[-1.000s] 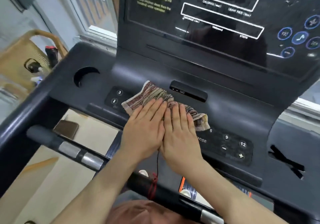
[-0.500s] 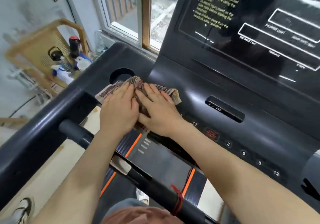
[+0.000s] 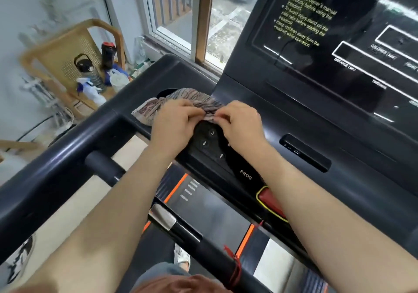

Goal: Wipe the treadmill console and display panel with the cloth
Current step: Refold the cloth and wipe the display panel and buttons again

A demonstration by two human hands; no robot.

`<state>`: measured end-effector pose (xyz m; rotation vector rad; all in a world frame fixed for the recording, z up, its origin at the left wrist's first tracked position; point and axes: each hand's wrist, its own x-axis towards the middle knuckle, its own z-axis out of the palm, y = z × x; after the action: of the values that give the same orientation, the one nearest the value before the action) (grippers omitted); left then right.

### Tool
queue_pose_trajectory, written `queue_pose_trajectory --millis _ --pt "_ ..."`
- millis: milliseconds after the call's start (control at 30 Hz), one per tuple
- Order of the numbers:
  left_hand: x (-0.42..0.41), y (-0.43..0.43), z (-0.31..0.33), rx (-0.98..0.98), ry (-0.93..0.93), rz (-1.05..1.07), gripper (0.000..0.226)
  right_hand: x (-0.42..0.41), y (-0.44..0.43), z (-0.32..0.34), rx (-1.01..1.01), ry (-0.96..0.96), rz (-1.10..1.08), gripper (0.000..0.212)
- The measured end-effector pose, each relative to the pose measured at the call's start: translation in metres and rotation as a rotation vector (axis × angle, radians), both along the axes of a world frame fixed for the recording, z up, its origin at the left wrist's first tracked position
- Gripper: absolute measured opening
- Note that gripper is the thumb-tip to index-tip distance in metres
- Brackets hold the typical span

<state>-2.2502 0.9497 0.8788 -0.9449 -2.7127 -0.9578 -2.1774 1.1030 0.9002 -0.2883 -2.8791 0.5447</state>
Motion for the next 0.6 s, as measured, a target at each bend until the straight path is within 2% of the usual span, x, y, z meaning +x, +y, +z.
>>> queue_pose_trajectory --millis 100,167,267,433,600 --pt "0.001 0.004 0.001 -0.009 -0.019 0.033 0.015 -0.007 -0.009 0.001 -0.033 -0.06 0.001 0.01" --pt "0.03 -0.006 -0.002 0.027 0.001 0.012 0.015 0.017 -0.019 -0.002 -0.066 -0.045 0.068 0.009" --pt "0.067 -0.022 0.004 -0.001 -0.075 -0.004 0.018 0.044 -0.028 -0.002 -0.097 -0.048 0.157 0.01" --pt "0.034 0.001 0.011 -0.134 -0.074 0.083 0.032 0.003 -0.025 0.001 -0.01 -0.072 -0.05 0.011" --pt "0.098 -0.017 0.014 -0.087 -0.141 0.036 0.019 0.079 -0.042 -0.005 -0.094 0.013 0.052 0.007"
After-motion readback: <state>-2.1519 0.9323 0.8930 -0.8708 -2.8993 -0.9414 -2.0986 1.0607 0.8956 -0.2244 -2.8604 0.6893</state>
